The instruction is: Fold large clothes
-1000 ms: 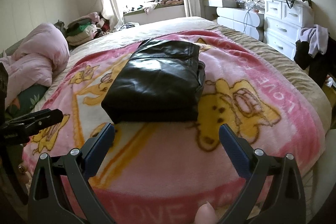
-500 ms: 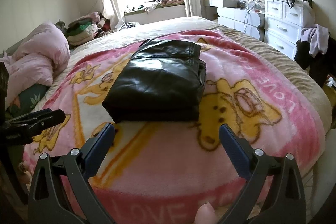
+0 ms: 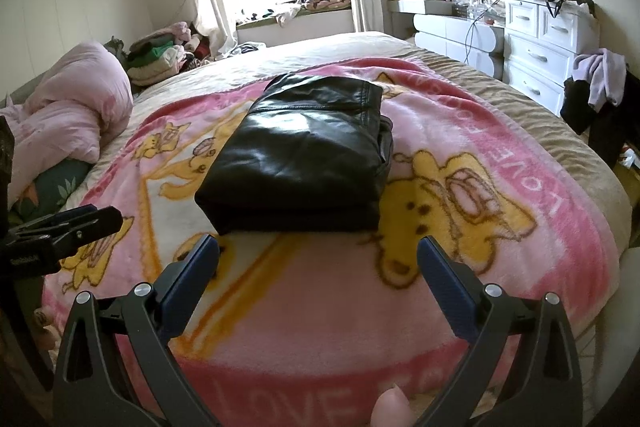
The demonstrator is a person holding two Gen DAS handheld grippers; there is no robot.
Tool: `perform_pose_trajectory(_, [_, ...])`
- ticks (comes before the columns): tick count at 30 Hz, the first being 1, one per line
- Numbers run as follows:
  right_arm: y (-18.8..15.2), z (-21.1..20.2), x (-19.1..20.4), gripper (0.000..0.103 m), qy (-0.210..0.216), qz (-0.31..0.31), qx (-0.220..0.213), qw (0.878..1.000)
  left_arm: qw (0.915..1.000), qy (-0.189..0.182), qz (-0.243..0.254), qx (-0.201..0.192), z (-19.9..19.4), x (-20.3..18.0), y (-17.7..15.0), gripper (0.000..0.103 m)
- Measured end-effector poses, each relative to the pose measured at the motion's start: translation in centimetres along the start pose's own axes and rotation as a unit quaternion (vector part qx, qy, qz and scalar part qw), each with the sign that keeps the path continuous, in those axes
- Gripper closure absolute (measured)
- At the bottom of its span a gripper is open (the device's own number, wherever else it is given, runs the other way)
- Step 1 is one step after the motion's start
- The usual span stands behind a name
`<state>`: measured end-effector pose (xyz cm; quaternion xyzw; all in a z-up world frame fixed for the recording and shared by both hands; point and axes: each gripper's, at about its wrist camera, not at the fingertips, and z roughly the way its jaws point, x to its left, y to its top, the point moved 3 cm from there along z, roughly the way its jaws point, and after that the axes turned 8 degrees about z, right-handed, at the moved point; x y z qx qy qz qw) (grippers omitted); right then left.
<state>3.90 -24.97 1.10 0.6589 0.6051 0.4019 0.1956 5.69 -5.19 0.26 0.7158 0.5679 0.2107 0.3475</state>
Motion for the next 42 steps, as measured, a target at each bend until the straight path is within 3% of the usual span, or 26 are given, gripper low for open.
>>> perform_pose_trajectory(23, [-0.2,-0.2,-0.4,0.004,-0.008,0.005,0.000,1.000,0.9996,0.026,0.003,0.013,0.6,0.2,-0.3,0.009])
perform_pose_trajectory(28, [0.0,-0.8,-2.6,0.004,-0.022,0.038,-0.006,0.999,0.9991,0.028,-0.008,0.030,1.5,1.0,-0.8,0.009])
perform_pose_trajectory(32, [0.7,-2.2,-7.9,0.004,-0.077,0.074,-0.025,0.994,0.9980,0.048,-0.021,0.034,1.9,2.9,-0.8,0.009])
perform_pose_trajectory(35, [1.4,-3.9,-16.2,0.005,-0.152,0.133,-0.045,0.978,0.9950,0.080,-0.050,0.033,1.9,6.5,-0.8,0.009])
perform_pose_trajectory(38, [1.5,-5.6,-25.8,0.005,-0.254,0.198,-0.052,0.945,0.9872,0.125,-0.086,0.048,2.2,12.3,-1.1,0.009])
perform_pose_trajectory(41, [0.4,-7.5,-38.0,0.005,-0.354,0.285,-0.038,0.890,0.9690,0.182,-0.149,0.076,2.4,20.4,-2.0,0.009])
perform_pose_trajectory(42, [0.4,-7.5,-38.0,0.005,-0.354,0.285,-0.038,0.890,0.9587,0.202,-0.180,0.087,2.4,24.2,-2.6,0.009])
